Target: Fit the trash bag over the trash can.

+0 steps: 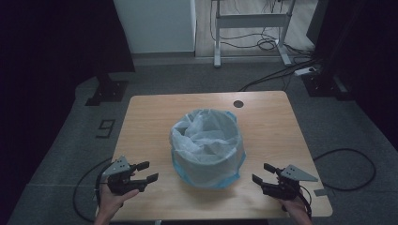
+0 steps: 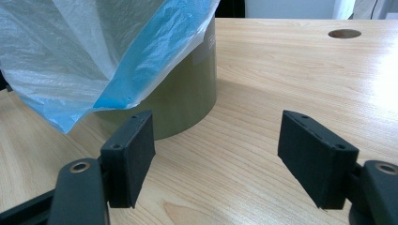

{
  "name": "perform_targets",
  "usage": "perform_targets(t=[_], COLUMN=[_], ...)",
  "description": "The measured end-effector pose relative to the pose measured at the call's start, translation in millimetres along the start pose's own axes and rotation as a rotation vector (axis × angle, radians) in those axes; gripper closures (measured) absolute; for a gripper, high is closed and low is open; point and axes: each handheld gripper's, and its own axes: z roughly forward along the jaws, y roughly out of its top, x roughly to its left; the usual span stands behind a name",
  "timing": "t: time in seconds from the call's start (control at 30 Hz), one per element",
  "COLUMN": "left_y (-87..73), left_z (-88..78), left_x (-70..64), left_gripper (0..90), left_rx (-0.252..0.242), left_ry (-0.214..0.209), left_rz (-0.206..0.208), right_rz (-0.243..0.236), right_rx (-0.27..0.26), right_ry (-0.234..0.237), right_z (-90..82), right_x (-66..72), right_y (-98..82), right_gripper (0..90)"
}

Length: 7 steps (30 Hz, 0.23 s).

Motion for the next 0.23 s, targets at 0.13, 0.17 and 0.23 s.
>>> perform_targets(t=[0.13,0.17,0.23], left_y=[1.4,1.4,1.2], left_z=[5.1,5.1,6.5], left_x=[0.5,0.5,1.7], left_gripper=[35.1,35.0,35.0], left_rx=[0.005,0.005,0.005], left_ry=[-0.007,-0.007,-0.009], left_rz=[0.002,0.002,0.0], right_rz=[0.004,0.004,0.007], right_rx=[-0.001,-0.001,0.002], right_ry=[-0.001,-0.001,-0.001], right_z=[0.5,0.5,1.6], right_x=[-0.3,-0.3,-1.7], right_y=[-0.3,-0.3,-1.3], right_gripper=[26.8,26.8,26.8])
